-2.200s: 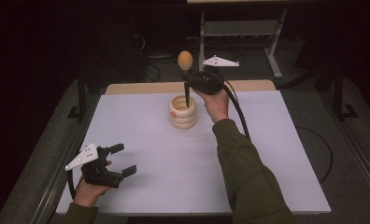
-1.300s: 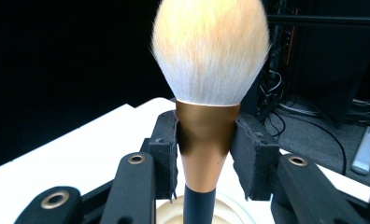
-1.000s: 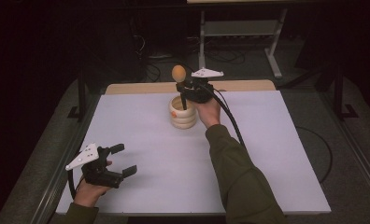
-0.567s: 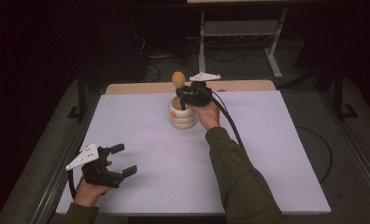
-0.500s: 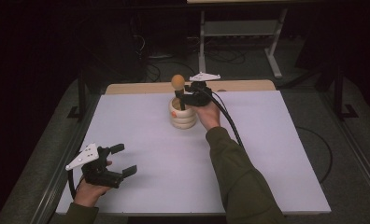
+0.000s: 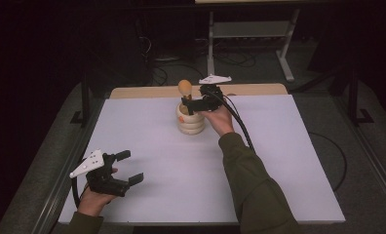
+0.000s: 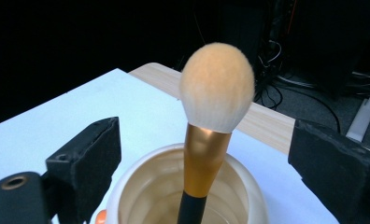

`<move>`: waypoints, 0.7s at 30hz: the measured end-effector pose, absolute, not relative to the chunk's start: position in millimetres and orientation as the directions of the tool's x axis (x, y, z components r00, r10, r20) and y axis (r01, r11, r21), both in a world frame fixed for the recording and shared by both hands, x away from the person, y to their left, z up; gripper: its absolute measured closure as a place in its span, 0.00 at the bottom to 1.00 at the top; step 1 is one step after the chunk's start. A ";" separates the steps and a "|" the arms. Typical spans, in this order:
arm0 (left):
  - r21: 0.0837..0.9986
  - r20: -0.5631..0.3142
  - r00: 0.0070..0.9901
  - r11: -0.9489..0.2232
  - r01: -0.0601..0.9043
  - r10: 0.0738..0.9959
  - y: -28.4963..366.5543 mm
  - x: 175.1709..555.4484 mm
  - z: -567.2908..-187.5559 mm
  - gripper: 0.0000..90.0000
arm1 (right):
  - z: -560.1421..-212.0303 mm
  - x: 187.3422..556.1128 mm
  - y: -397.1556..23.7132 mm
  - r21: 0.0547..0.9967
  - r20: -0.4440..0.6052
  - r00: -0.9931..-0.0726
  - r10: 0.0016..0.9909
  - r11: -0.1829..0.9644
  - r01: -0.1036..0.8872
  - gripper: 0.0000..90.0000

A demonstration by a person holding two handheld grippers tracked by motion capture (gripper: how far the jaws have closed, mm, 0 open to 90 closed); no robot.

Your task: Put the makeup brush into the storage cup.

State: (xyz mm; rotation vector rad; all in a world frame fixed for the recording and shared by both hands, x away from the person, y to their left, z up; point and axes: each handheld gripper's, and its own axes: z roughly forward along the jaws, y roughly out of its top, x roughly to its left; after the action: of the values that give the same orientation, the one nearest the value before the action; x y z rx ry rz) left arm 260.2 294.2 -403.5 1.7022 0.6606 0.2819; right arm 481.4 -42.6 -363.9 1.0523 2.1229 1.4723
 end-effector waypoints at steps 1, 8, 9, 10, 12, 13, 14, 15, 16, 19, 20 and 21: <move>0.955 -0.165 0.807 -0.111 0.273 0.567 294.3 260.3 -403.5 0.00 | -363.1 480.3 -43.3 0.909 0.124 -0.663 0.738 0.184 0.374 0.09; 0.955 -0.170 0.807 -0.107 0.276 0.566 292.7 260.2 -403.7 0.00 | -358.4 473.8 -51.3 0.910 0.122 -0.674 0.728 0.189 0.369 0.08; 0.954 -0.176 0.804 -0.104 0.283 0.568 292.5 259.7 -403.9 0.00 | -357.3 471.2 -53.2 0.909 0.124 -0.675 0.727 0.189 0.371 0.08; 0.953 -0.178 0.803 -0.103 0.284 0.569 292.7 259.7 -404.2 0.00 | -357.0 469.9 -54.5 0.911 0.117 -0.678 0.726 0.194 0.365 0.08; 0.952 -0.177 0.802 -0.106 0.286 0.571 293.2 259.8 -404.6 0.00 | -356.1 465.5 -56.9 0.910 0.117 -0.683 0.721 0.197 0.364 0.07; 0.954 -0.162 0.807 -0.119 0.276 0.568 293.9 260.4 -404.5 0.00 | -355.7 462.8 -59.0 0.910 0.110 -0.689 0.717 0.207 0.360 0.07; 0.954 -0.164 0.807 -0.117 0.276 0.568 293.6 260.4 -404.6 0.00 | -355.1 460.5 -60.8 0.909 0.108 -0.691 0.715 0.211 0.359 0.07; 0.954 -0.163 0.807 -0.118 0.275 0.568 293.5 260.5 -404.7 0.00 | -354.4 458.1 -62.9 0.907 0.104 -0.691 0.715 0.216 0.361 0.07; 0.955 -0.160 0.808 -0.119 0.273 0.567 293.6 260.7 -404.9 0.00 | -353.9 456.5 -64.4 0.909 0.105 -0.689 0.717 0.212 0.359 0.07; 0.954 -0.165 0.807 -0.116 0.277 0.567 292.5 260.7 -405.1 0.00 | -351.8 450.4 -72.9 0.916 0.092 -0.695 0.714 0.213 0.340 0.07; 0.954 -0.165 0.807 -0.116 0.277 0.567 291.9 260.9 -405.1 0.00 | -351.3 448.7 -74.8 0.914 0.097 -0.695 0.712 0.213 0.345 0.06; 0.953 -0.169 0.806 -0.115 0.280 0.567 291.3 260.8 -405.3 0.00 | -351.0 447.0 -76.9 0.912 0.100 -0.696 0.711 0.214 0.349 0.06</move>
State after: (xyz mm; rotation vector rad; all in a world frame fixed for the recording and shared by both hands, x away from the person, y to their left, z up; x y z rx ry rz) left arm 260.8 291.3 -405.3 1.7087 0.6665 0.2773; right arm 447.0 -76.9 -351.0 0.9902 2.1531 1.4769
